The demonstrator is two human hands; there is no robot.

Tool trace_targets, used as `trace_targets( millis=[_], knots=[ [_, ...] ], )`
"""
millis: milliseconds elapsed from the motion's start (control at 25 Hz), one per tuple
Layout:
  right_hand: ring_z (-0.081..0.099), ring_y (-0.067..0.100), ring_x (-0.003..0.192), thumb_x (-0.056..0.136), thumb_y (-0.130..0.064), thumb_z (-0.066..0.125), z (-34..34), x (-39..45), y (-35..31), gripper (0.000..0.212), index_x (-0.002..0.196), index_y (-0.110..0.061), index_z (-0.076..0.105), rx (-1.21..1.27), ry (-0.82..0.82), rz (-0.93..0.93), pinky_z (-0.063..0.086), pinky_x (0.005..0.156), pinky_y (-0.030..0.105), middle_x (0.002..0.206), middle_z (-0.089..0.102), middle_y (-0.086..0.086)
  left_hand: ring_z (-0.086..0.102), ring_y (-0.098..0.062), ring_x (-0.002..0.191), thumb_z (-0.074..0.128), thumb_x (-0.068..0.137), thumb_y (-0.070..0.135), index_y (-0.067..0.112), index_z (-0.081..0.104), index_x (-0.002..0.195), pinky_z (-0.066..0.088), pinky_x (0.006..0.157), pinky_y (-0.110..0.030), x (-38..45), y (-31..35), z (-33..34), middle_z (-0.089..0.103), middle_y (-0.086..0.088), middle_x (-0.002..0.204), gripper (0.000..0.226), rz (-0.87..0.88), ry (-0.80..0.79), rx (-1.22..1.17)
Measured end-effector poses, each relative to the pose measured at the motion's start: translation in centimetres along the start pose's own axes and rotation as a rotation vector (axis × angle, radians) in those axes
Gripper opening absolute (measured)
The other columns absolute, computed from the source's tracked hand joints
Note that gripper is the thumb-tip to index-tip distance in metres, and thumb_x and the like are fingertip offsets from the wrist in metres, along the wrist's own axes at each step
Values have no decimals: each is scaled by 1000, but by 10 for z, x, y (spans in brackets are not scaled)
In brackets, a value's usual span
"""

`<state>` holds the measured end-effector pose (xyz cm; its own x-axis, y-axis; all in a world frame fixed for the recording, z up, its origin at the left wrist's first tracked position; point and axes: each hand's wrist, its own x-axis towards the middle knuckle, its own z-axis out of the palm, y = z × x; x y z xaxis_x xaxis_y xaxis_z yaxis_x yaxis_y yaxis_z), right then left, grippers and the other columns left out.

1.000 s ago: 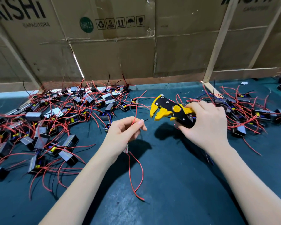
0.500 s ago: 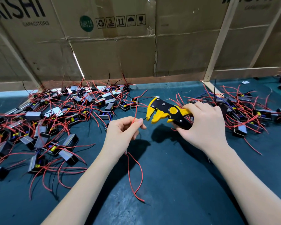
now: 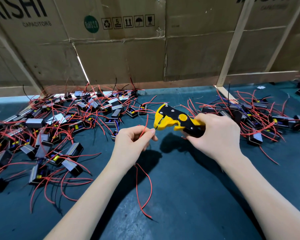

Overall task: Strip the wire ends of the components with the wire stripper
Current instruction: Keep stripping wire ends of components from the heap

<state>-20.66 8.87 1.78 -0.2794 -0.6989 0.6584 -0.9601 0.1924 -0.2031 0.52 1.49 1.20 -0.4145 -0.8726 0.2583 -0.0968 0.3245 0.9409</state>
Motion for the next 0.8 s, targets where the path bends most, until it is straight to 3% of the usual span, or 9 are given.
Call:
trace_targets(
  millis=[80,200,320,400,480,560,680,720,800],
  knots=[
    [62,32,61,64,-50,76,0,0,-2,36,66,-16,63,-5,51,19,34,53,28,60,63,2,38,-7,47,63,94,18,11,70,69,33,52,-12,-1,1,-1,44,8,49,27,8,-19,14],
    [63,32,82,62,-44,81,1,2,2,41,87,-15,68,-25,77,-14,36,69,36,83,67,4,39,-15,53,67,92,21,19,74,71,42,68,-17,-1,0,-3,43,9,56,22,126,-16,225],
    [61,32,90,65,-47,81,2,4,9,48,98,-15,67,-35,89,40,33,75,38,92,67,5,42,-6,53,66,92,25,21,71,72,40,60,-30,0,-3,-5,50,10,58,21,161,67,516],
    [60,32,89,68,-50,79,3,4,11,48,99,-16,67,-46,96,79,34,76,39,91,67,4,49,-2,52,60,96,18,18,67,85,41,56,-24,0,-2,-4,56,14,58,13,118,6,297],
    [60,32,88,70,-51,78,2,5,12,47,100,-17,67,-45,112,93,35,76,39,90,66,4,67,-3,79,57,97,6,16,59,115,51,68,-19,-1,2,0,71,12,86,21,71,-171,-68],
    [60,32,87,70,-51,77,2,6,12,46,101,-18,67,-23,120,94,35,76,39,90,66,3,69,-14,99,59,94,8,18,57,123,54,74,-22,-1,5,-1,73,-1,107,30,105,-243,-167],
    [61,31,91,69,-52,73,1,5,10,46,99,-18,67,20,82,45,34,77,38,93,66,2,66,-12,64,60,91,22,18,72,94,47,54,-17,3,9,-20,73,-3,73,12,225,45,-108],
    [61,30,93,68,-54,71,0,5,9,47,98,-18,67,35,55,10,34,77,38,93,66,2,63,-12,59,58,92,23,17,72,90,48,54,-19,6,8,-32,70,-1,68,15,259,206,-52],
    [60,29,92,68,-57,71,1,3,5,47,95,-19,66,38,-17,-69,35,77,39,90,64,0,65,-16,71,57,92,21,16,68,96,53,68,-31,15,-1,-58,69,5,76,13,275,515,295]
  ],
)
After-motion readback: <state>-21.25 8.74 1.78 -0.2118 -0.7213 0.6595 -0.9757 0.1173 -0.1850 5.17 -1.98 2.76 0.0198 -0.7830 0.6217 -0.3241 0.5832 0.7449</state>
